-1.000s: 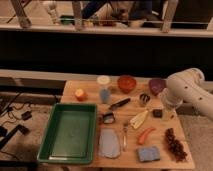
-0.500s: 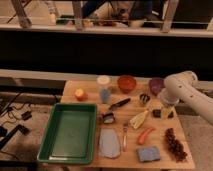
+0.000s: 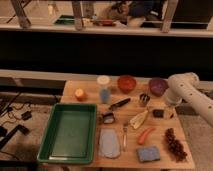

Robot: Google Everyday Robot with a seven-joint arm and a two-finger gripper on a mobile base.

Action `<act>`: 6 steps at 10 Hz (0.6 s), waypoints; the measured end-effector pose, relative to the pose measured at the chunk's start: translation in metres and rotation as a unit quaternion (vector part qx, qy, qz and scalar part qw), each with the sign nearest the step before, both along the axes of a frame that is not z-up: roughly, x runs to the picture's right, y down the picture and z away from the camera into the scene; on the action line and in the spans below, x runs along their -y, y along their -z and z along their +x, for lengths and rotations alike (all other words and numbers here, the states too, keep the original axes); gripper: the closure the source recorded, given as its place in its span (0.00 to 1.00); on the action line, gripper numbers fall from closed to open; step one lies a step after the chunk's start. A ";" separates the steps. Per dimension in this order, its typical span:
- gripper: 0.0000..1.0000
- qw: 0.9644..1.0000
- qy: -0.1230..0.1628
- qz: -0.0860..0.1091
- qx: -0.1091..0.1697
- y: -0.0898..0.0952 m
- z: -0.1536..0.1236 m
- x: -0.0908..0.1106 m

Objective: Place eraser in red bowl

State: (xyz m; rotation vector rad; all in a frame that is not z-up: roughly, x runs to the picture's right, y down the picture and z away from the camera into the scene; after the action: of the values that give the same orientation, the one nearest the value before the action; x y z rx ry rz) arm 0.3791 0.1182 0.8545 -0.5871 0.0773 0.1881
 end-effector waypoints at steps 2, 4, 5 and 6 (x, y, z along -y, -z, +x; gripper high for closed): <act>0.20 1.000 -0.010 -0.005 0.001 -0.009 -0.001 -0.006; 0.20 1.000 -0.018 -0.010 0.004 -0.012 0.001 -0.014; 0.20 1.000 -0.020 -0.009 0.007 -0.013 0.000 -0.016; 0.20 1.000 -0.021 -0.008 0.012 -0.015 -0.002 -0.019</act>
State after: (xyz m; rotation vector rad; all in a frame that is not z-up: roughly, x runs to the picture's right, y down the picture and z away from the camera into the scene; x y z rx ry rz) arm 0.3772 0.1368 0.8697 -0.6073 0.0431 0.2221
